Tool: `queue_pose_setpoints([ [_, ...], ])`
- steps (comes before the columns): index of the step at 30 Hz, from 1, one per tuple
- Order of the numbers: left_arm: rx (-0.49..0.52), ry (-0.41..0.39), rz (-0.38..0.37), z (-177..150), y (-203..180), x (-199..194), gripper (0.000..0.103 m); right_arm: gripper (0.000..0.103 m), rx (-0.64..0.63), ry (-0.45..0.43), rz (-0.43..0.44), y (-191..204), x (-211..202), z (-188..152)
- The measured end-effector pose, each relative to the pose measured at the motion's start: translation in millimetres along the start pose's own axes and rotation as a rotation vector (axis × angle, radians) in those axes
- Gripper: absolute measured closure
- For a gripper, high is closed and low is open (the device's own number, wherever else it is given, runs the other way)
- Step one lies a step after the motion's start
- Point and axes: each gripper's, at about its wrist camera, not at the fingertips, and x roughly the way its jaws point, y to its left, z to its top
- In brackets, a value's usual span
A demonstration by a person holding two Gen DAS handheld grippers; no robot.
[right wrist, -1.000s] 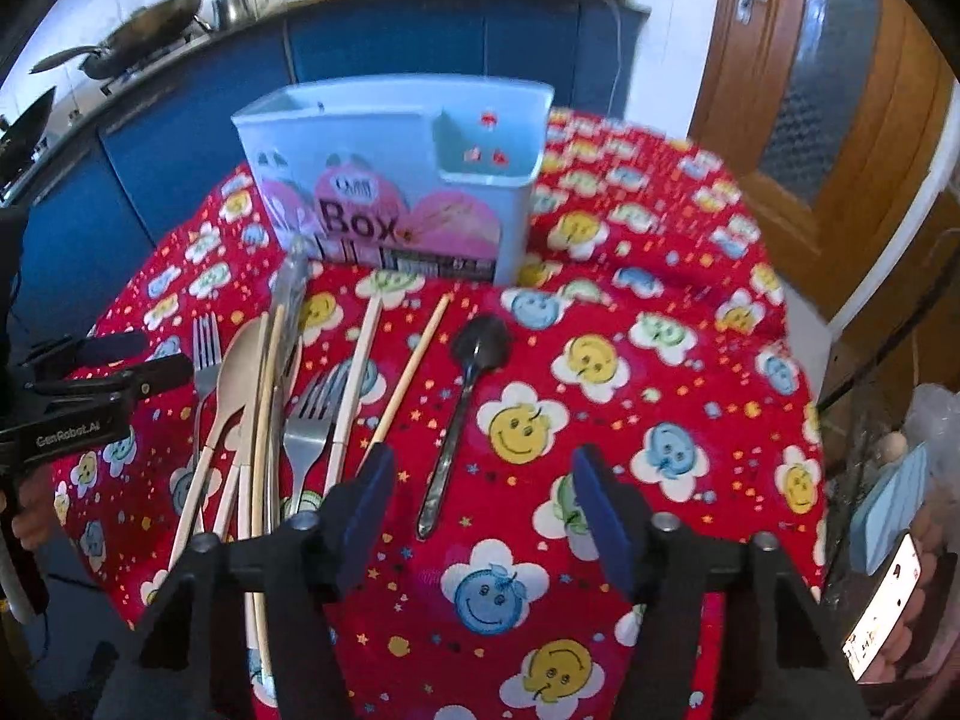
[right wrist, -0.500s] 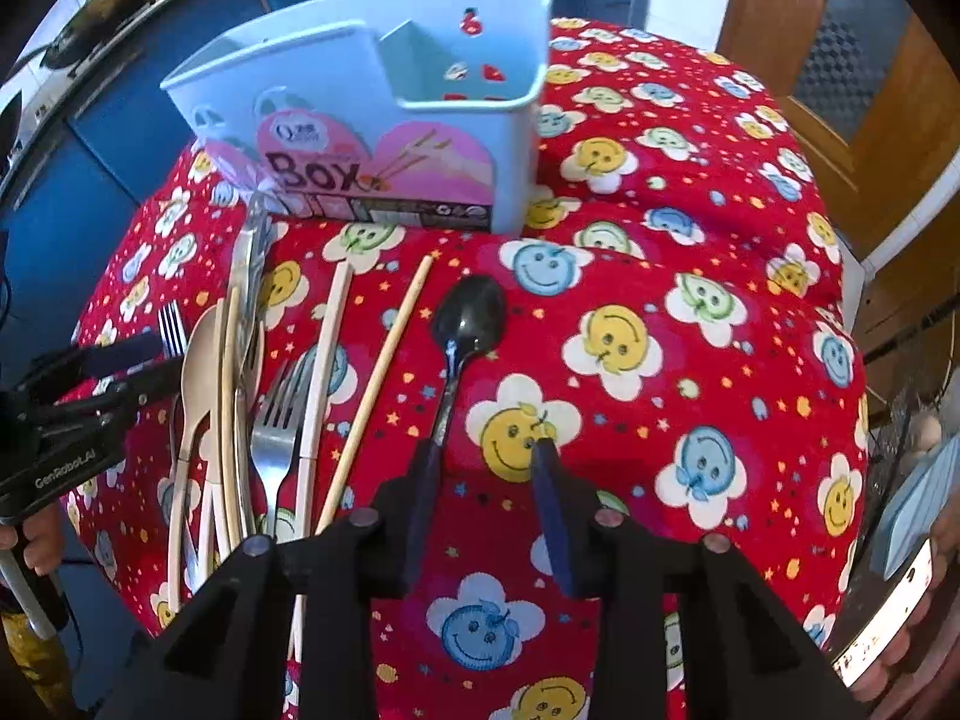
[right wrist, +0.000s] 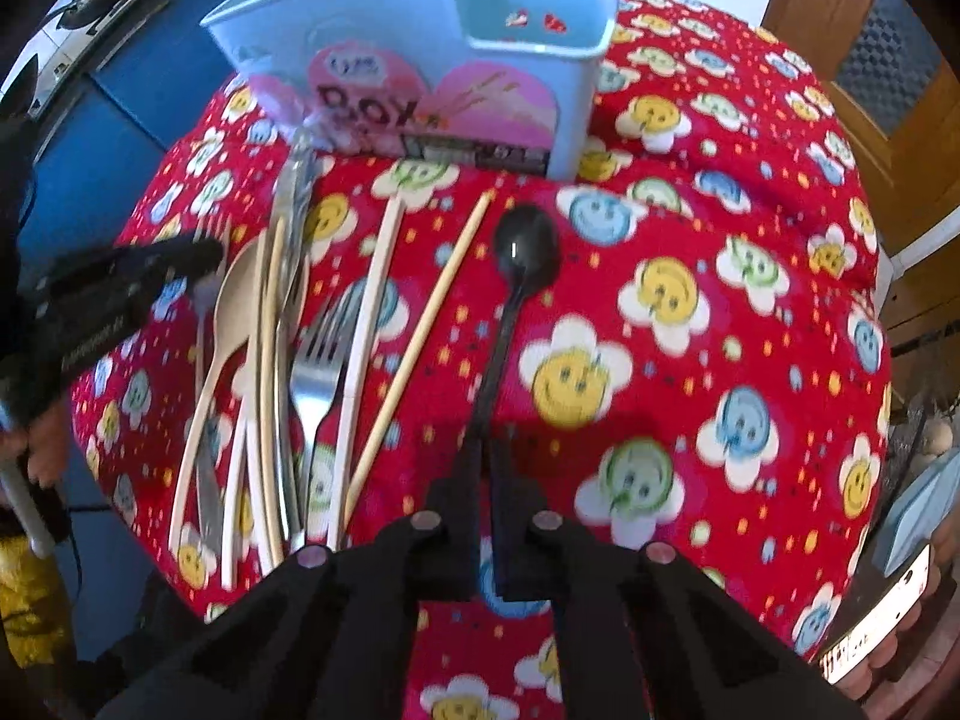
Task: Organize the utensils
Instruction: 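Close the right gripper on the black spoon while the left gripper grasps a silver fork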
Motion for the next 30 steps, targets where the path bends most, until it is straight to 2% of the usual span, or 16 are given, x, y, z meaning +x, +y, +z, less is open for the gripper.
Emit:
queue_pose_setpoints([
  [7, -0.083, 0.038, -0.123, -5.2, 8.7, -5.7, 0.089, 0.1, -0.021, 0.02, -0.03, 2.3, -5.8, -20.3],
  [13, -0.088, 0.09, -0.134, -16.4, 4.3, -10.9, 0.086, 0.097, 0.017, -0.027, -0.006, -8.9, -15.1, -16.3],
  [15, -0.103, 0.11, -0.154, -19.0, 4.4, -10.6, 0.085, 0.093, 0.033, -0.034, -0.002, -10.9, -14.4, -10.1],
  [19, -0.124, 0.143, -0.185, -20.8, 0.4, -3.9, 0.084, 0.091, 0.067, -0.03, 0.01, -16.6, -9.6, 1.7],
  [24, -0.102, 0.136, -0.169, -31.4, -8.5, -3.9, 0.084, 0.09, 0.09, -0.019, 0.01, -22.7, -3.1, 14.2],
  [30, -0.034, 0.115, -0.101, -36.0, -31.9, -2.0, 0.084, 0.087, 0.099, 0.002, 0.024, -29.7, 1.5, 28.7],
])
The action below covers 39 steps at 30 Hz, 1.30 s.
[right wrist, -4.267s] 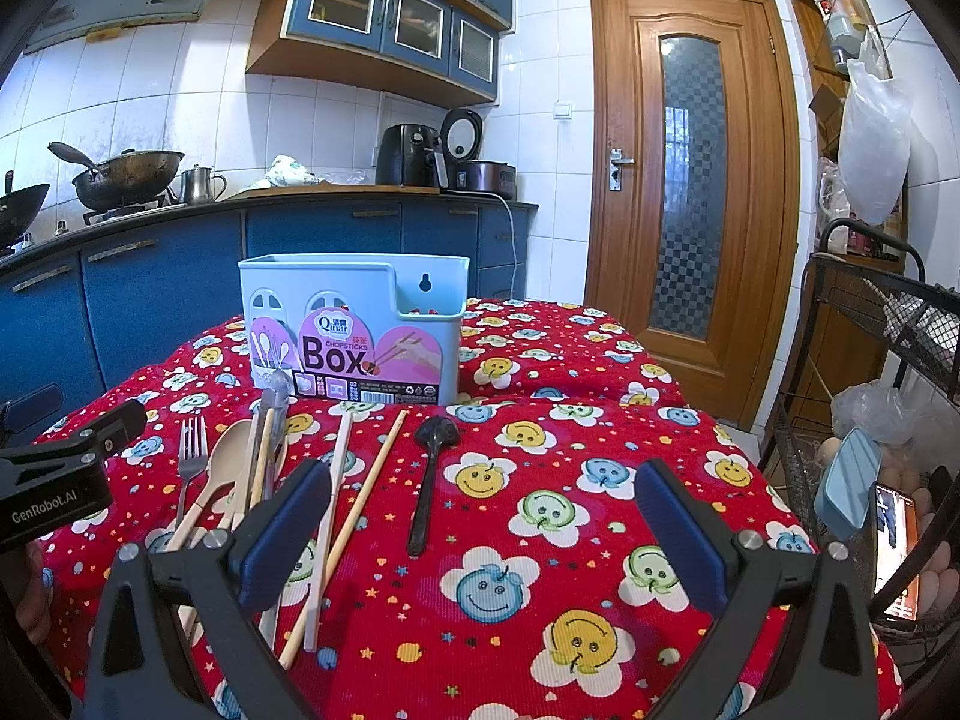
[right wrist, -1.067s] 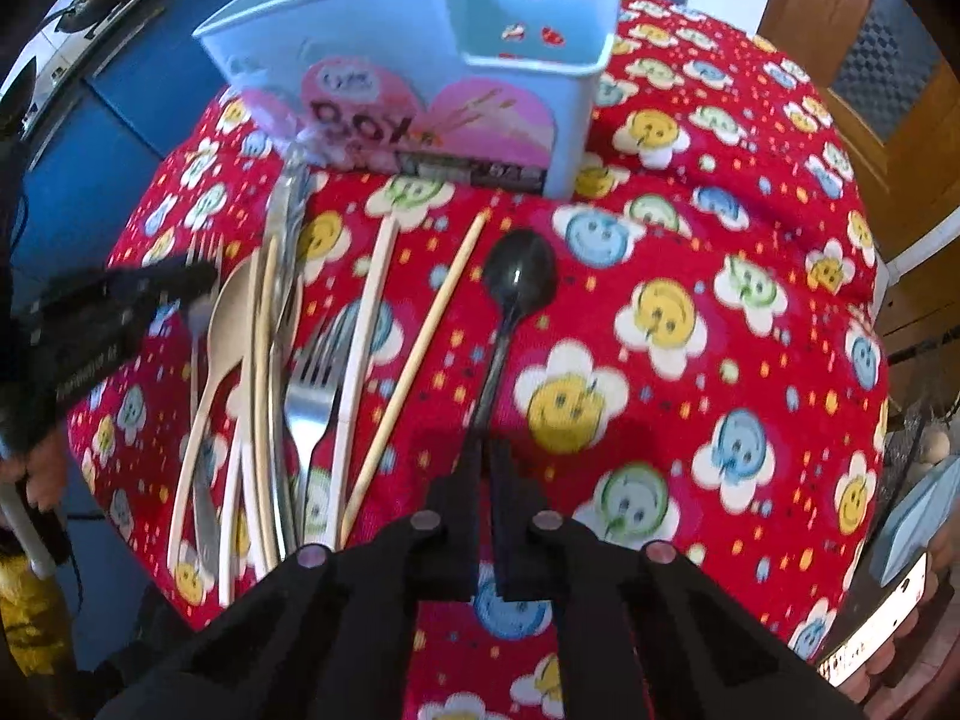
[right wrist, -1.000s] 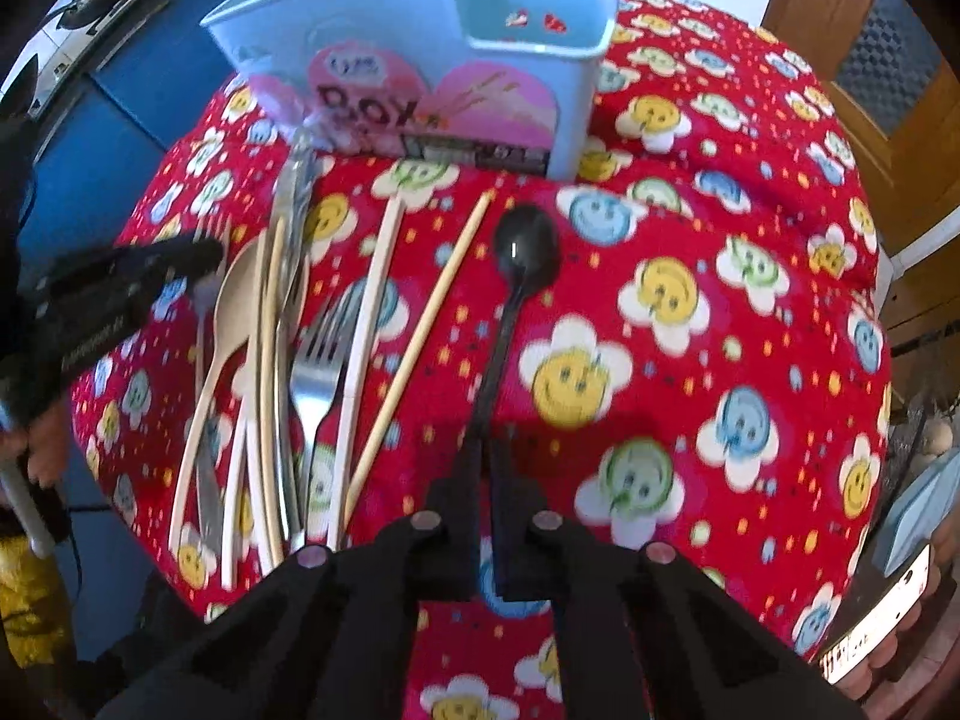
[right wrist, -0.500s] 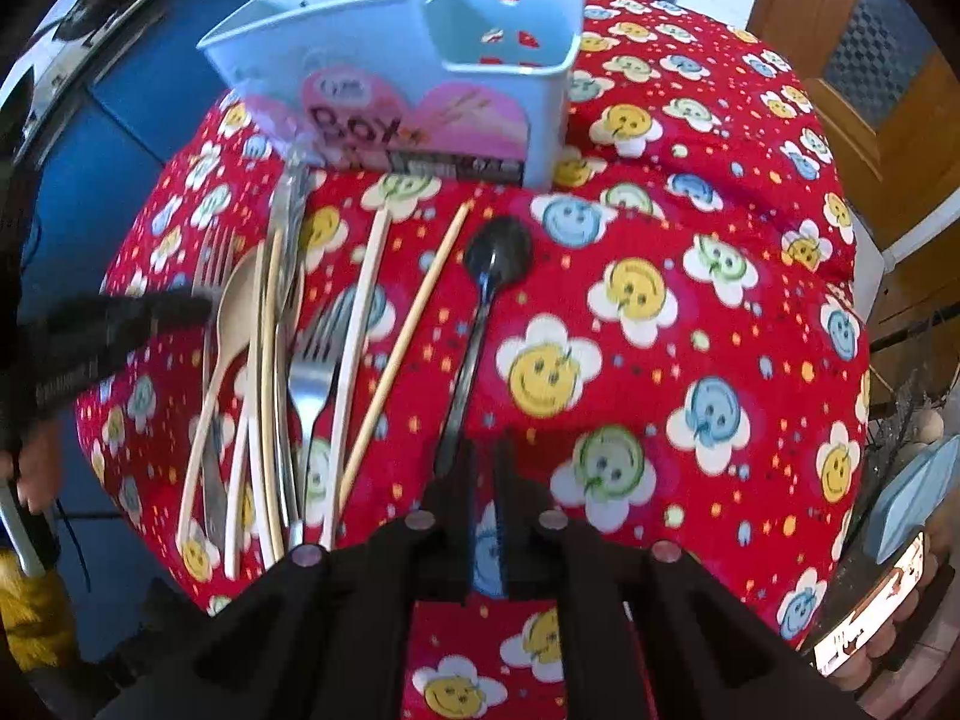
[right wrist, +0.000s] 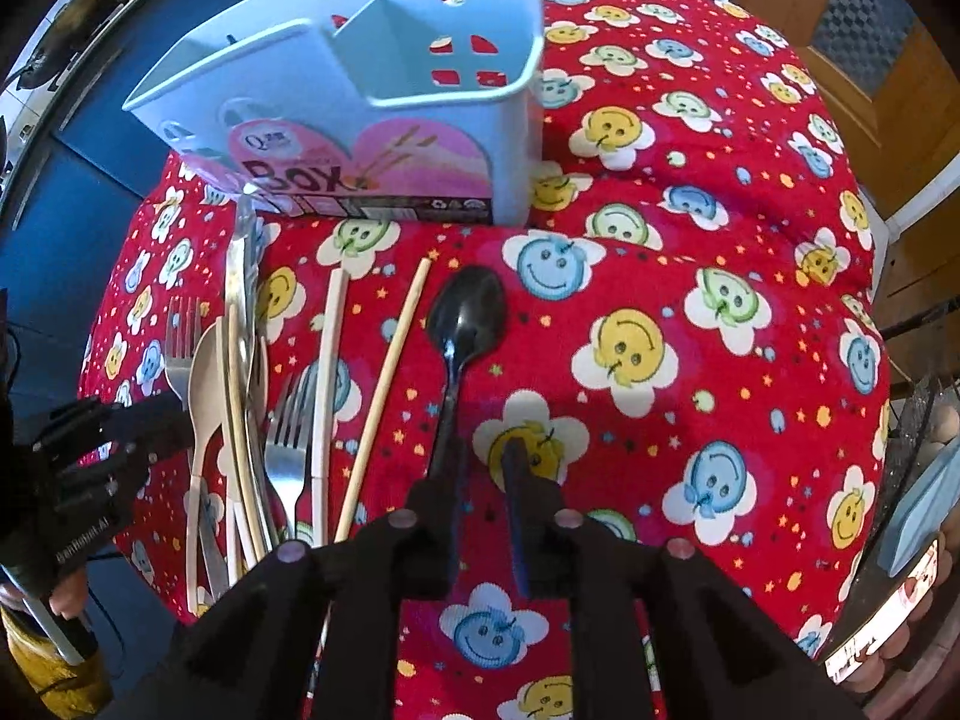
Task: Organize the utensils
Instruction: 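Close the right gripper on the black spoon while the left gripper grasps a silver fork, then lift the fork with the left gripper into the caddy while the right carries the black spoon over it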
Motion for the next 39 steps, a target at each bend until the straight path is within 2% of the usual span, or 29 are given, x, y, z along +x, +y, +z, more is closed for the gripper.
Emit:
queue_pose_setpoints([
  [4, 0.033, -0.022, 0.033, 0.4, -7.8, 1.7, 0.088, 0.085, -0.011, 0.01, -0.012, 1.7, 4.5, 12.3],
  [6, 0.032, -0.036, 0.034, 0.2, -8.8, 2.6, 0.09, 0.08, -0.006, 0.02, -0.008, 0.1, 4.3, 17.0],
  [10, 0.036, -0.075, 0.042, -1.3, -5.7, -1.3, 0.097, 0.08, -0.001, 0.005, 0.0, 10.3, -4.2, 25.9],
  [16, 0.074, -0.2, 0.113, -2.5, -3.1, -20.9, 0.101, 0.08, 0.005, 0.025, -0.004, 18.9, 1.4, 24.6],
  [20, 0.097, -0.244, 0.137, -5.4, 0.8, -30.7, 0.101, 0.08, 0.018, 0.028, 0.0, 15.8, 7.9, 22.3],
  [23, 0.099, -0.265, 0.129, -6.2, 1.3, -32.9, 0.101, 0.08, 0.023, 0.026, -0.002, 17.4, 12.5, 28.9],
  [25, 0.093, -0.278, 0.118, -8.0, 1.9, -34.6, 0.101, 0.091, 0.007, 0.019, -0.017, 18.8, 14.3, 32.0],
  [29, 0.081, -0.305, 0.1, -12.9, 1.8, -38.4, 0.101, 0.095, -0.003, -0.011, -0.018, 17.4, 13.5, 29.6],
  [32, 0.071, -0.331, 0.082, -16.7, 3.1, -43.1, 0.101, 0.1, 0.0, -0.049, 0.018, 13.8, 7.7, 19.8],
  [39, 0.041, -0.38, 0.037, -23.1, 4.3, -53.9, 0.101, 0.1, 0.01, -0.169, 0.088, 9.7, -6.1, -6.4],
])
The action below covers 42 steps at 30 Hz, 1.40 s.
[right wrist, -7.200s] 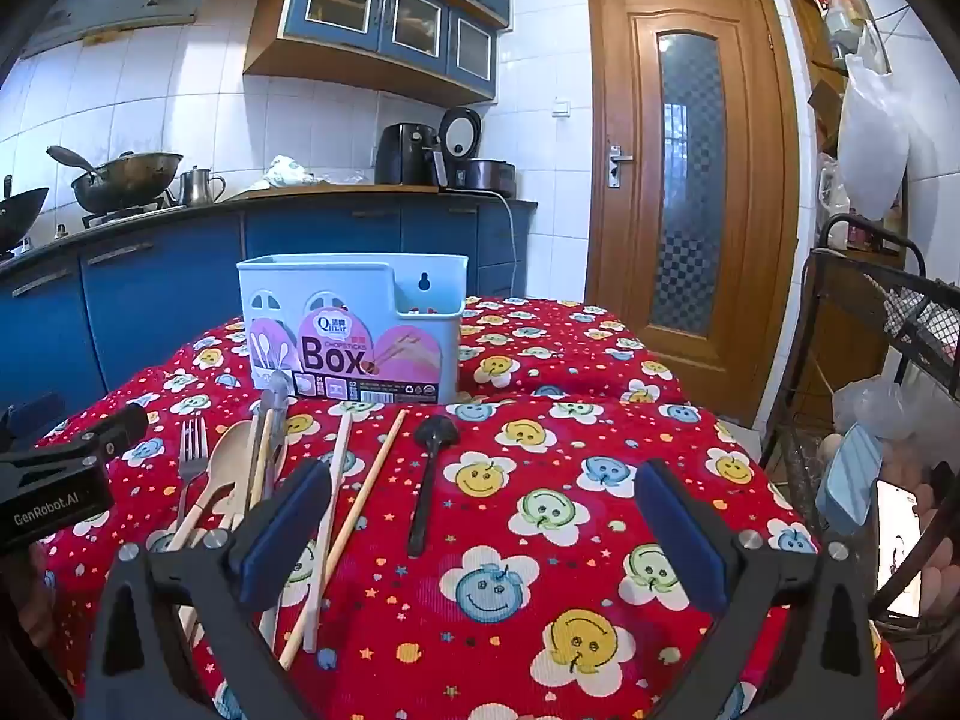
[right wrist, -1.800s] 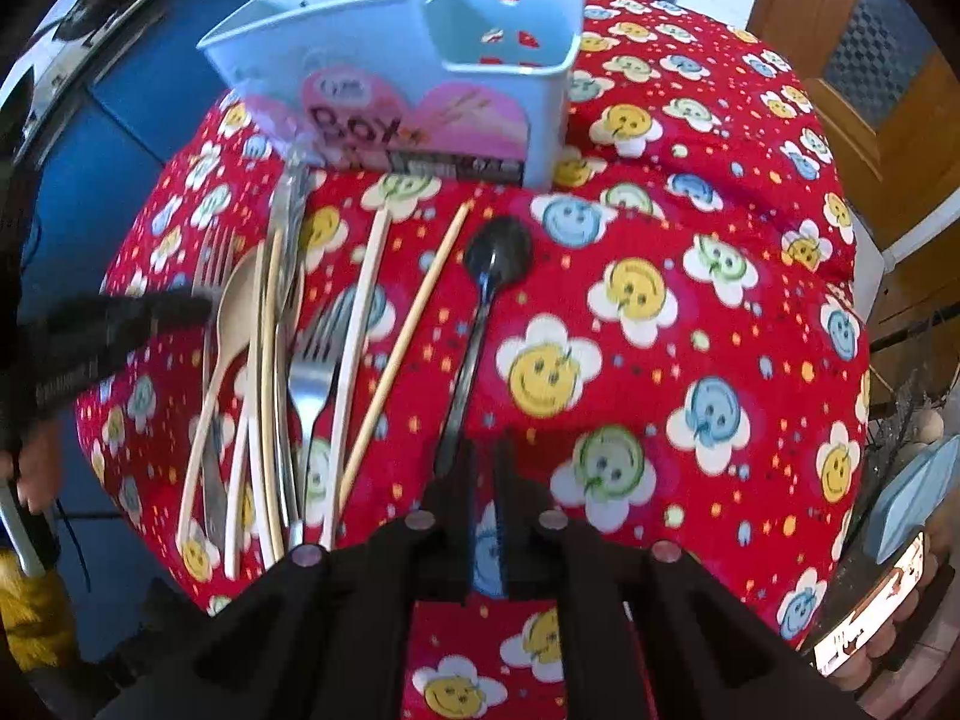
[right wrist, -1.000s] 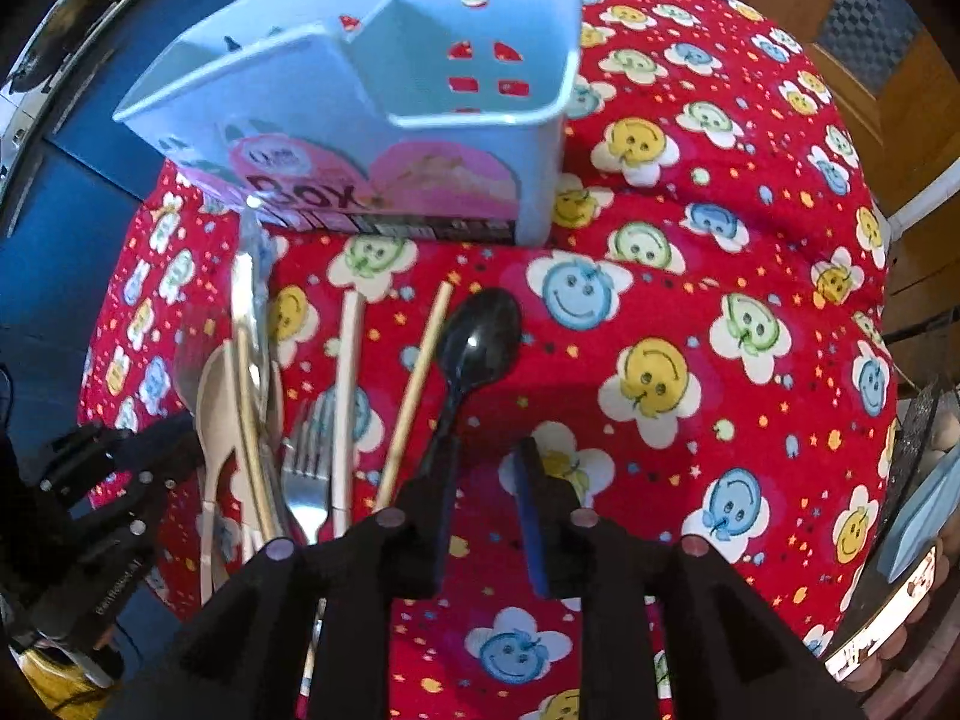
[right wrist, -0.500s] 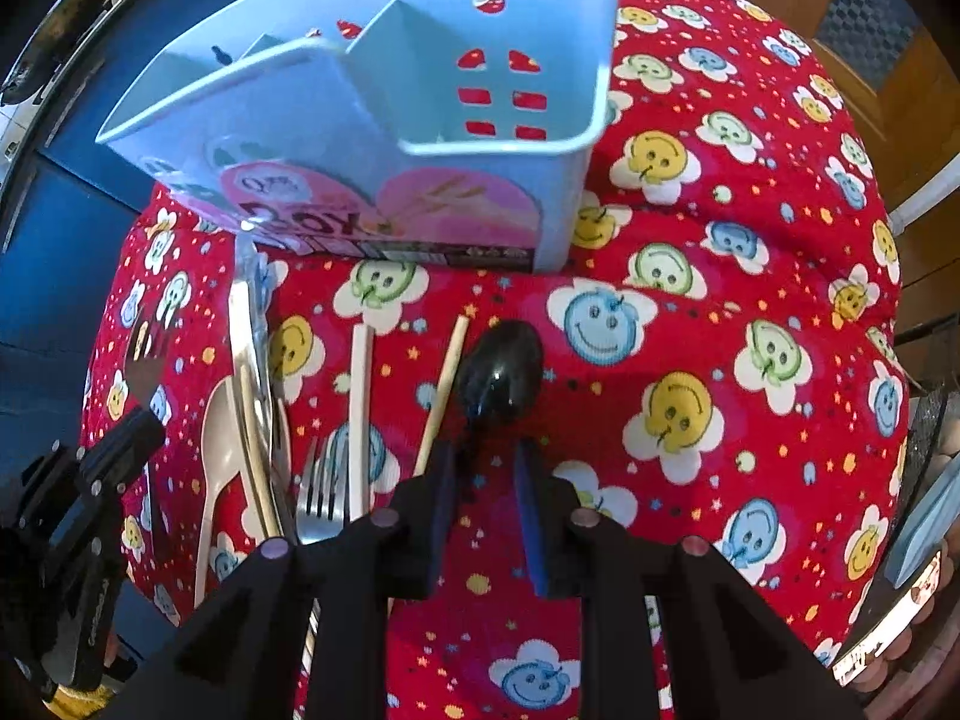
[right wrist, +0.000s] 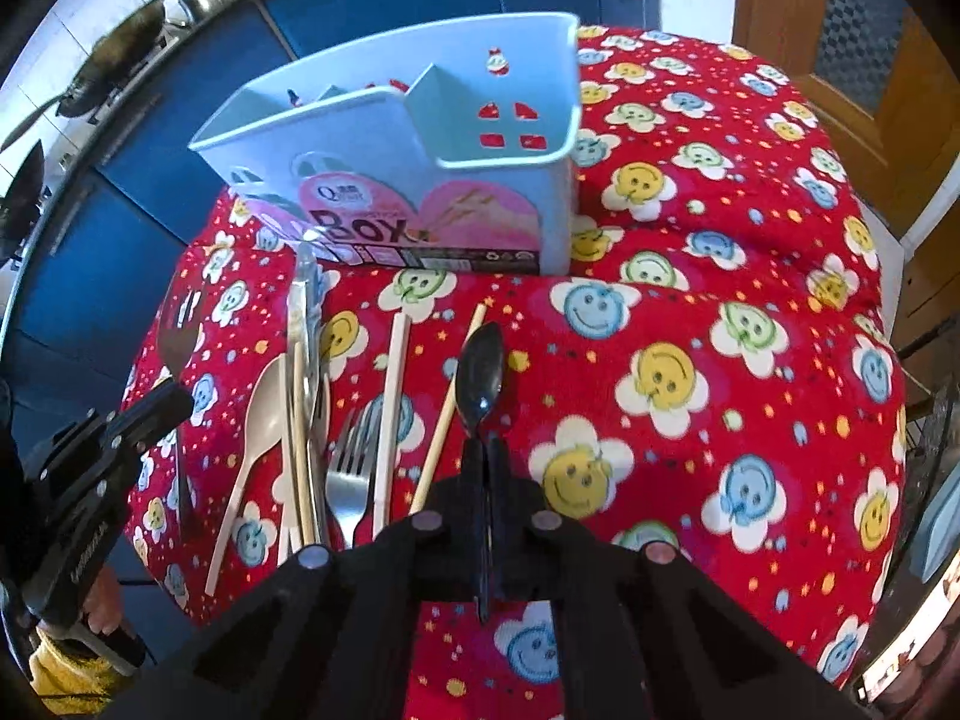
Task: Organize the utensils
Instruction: 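Lift the fork with the left gripper into the caddy while the right carries the black spoon over it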
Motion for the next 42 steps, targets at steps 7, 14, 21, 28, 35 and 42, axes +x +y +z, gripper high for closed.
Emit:
queue_pose_setpoints([
  [7, 0.006, -0.079, 0.011, 4.2, -7.2, -16.4, 0.101, 0.1, -0.011, -0.143, 0.071, 3.6, -33.3, -28.4],
  [14, 0.019, -0.165, 0.028, 13.0, -11.6, -33.0, 0.101, 0.1, -0.031, -0.295, 0.136, 1.1, -67.2, -44.8],
  [21, 0.007, -0.24, 0.036, 30.9, -6.9, -36.8, 0.101, 0.1, -0.038, -0.422, 0.174, 4.0, -84.1, -39.9],
  [28, -0.003, -0.349, 0.054, 62.9, -1.8, -36.5, 0.101, 0.1, -0.076, -0.518, 0.183, 9.2, -91.0, -26.3],
  [35, 0.0, -0.47, 0.074, 92.9, -0.6, -34.0, 0.101, 0.1, -0.112, -0.616, 0.174, 8.8, -95.7, -8.7],
  [42, -0.012, -0.526, 0.07, 122.4, 2.8, -19.8, 0.101, 0.1, -0.12, -0.704, 0.155, 3.6, -98.8, 13.4],
])
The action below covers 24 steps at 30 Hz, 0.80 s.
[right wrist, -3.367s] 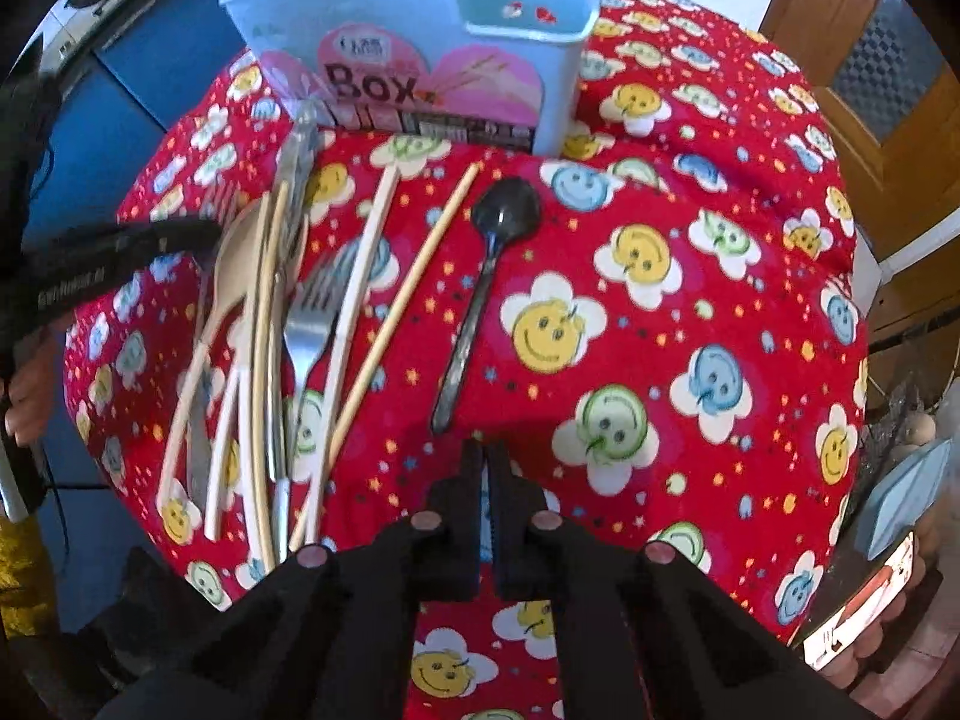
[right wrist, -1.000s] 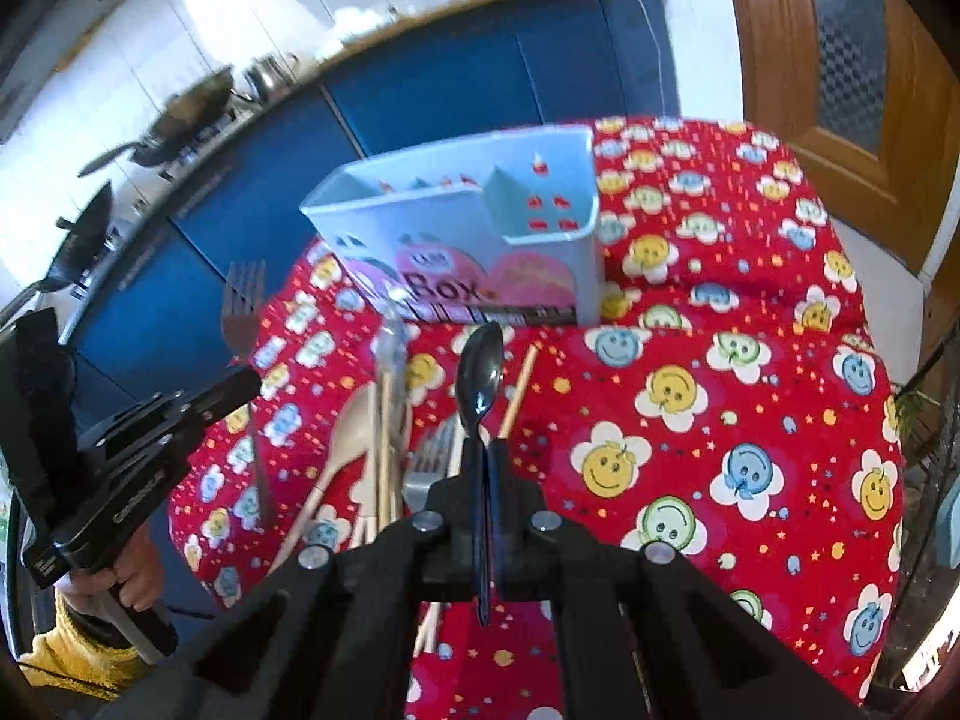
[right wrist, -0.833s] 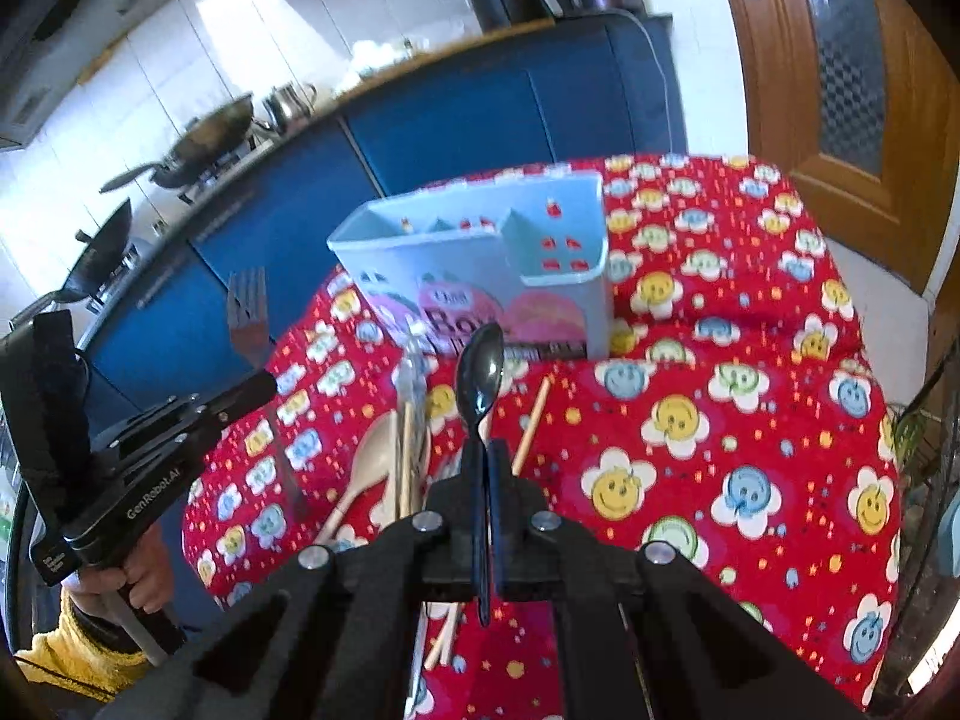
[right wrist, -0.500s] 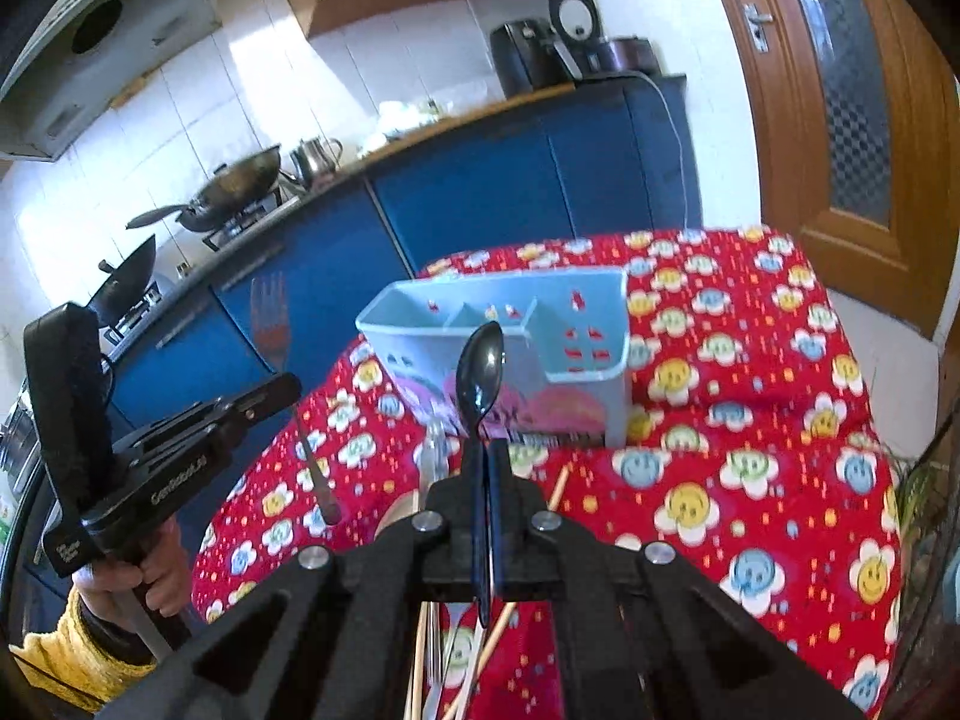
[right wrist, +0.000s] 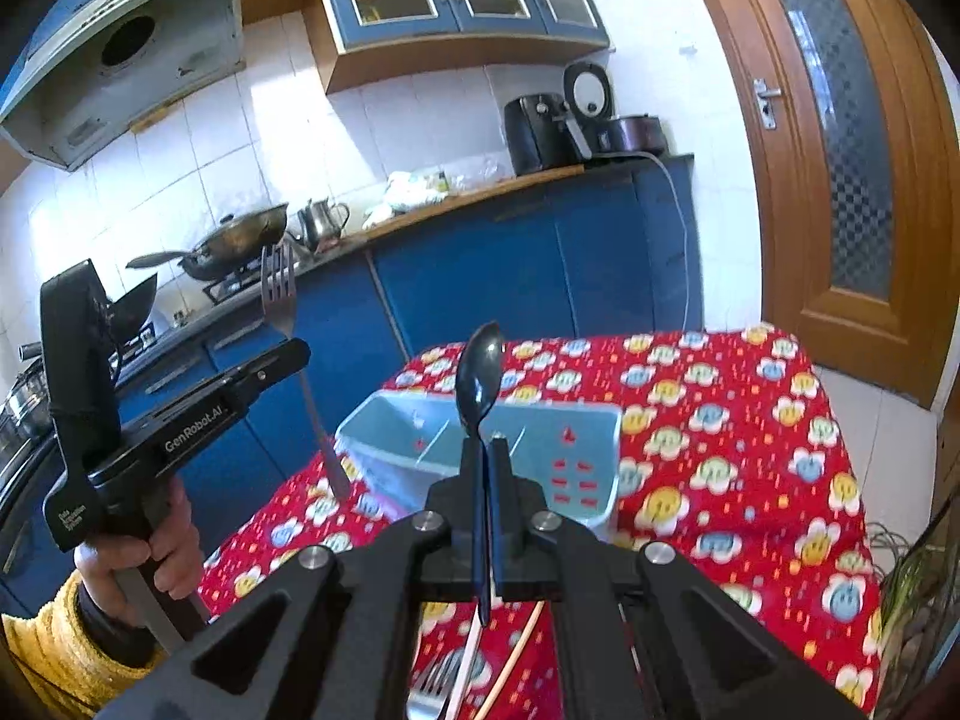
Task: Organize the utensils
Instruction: 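Lift the fork with the left gripper into the caddy while the right carries the black spoon over it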
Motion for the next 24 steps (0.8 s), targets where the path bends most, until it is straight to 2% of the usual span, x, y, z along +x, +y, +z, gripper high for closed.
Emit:
queue_pose_setpoints([
  [7, -0.033, -0.056, -0.006, 13.0, 6.2, 25.1, 0.101, 0.1, -0.025, -0.057, -0.026, -6.5, 18.9, 16.1],
  [16, -0.079, -0.147, -0.02, 30.1, 11.9, 35.0, 0.101, 0.1, -0.06, -0.139, -0.05, -8.6, 41.7, 31.3],
  [19, -0.122, -0.153, -0.025, 25.4, 13.1, 44.2, 0.101, 0.1, -0.072, -0.15, -0.056, -9.2, 50.2, 30.0],
  [24, -0.16, -0.159, 0.025, 0.6, 10.9, 64.1, 0.101, 0.1, -0.102, -0.141, -0.078, -11.1, 63.1, 19.4],
])
